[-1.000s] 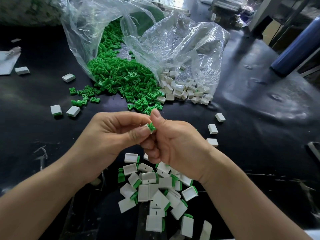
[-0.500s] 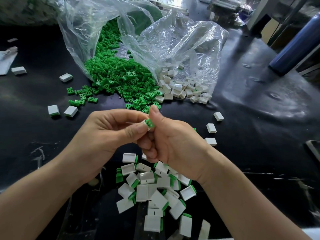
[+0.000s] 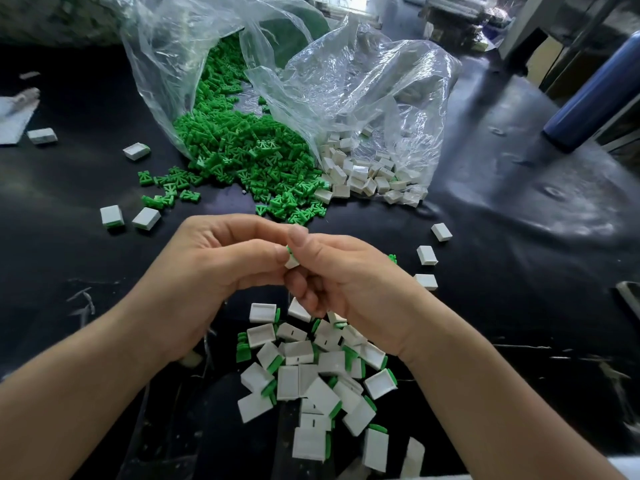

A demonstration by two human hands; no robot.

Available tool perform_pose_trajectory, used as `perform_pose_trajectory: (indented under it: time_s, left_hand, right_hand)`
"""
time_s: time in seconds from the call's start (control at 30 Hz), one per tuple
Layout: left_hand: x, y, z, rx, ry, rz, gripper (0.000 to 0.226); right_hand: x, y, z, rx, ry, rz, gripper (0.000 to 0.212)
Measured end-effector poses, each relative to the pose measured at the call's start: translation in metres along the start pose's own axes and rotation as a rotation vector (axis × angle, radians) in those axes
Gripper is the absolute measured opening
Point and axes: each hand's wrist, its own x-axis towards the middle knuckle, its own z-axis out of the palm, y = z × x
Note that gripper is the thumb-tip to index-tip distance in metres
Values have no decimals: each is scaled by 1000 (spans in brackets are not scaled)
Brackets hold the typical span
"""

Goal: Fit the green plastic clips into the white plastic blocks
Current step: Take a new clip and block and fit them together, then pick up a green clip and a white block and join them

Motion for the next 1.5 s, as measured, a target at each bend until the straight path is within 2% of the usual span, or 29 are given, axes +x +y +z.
perform_pose_trajectory:
  time_s: [0.13,0.27,0.4,0.53,0.7,1.23,1.4,1.5]
  left_hand:
    - [0,0,-1,4,-30,11,25]
    - [-1,-1,-2,39,-34,25,24]
    - [-1,-1,1,34,-61,21,22]
    - [0,-3,3,-3,-10,-3,23]
    - [0,-5,3,1,48,-30,23]
    - [1,-7,5,-69,71,-51,20]
    - [0,-7,2,-56,66,-67,24]
    - [1,-8,1,-48,62,-74,23]
  right_hand:
    - [0,-1,0,-21,34,-13,58]
    - [-2,-2,3,-79,30,7,44]
    - [-2,0,6,-121,80,3,41]
    - [1,5,6,-271,149,-4,50]
    - [2,4,10,-380,196,-36,47]
    - [1,6,11,-456,236,-60,41]
    - [2,8,7,-303,198,-66,39]
    - [3,8,6,-234,198,-73,48]
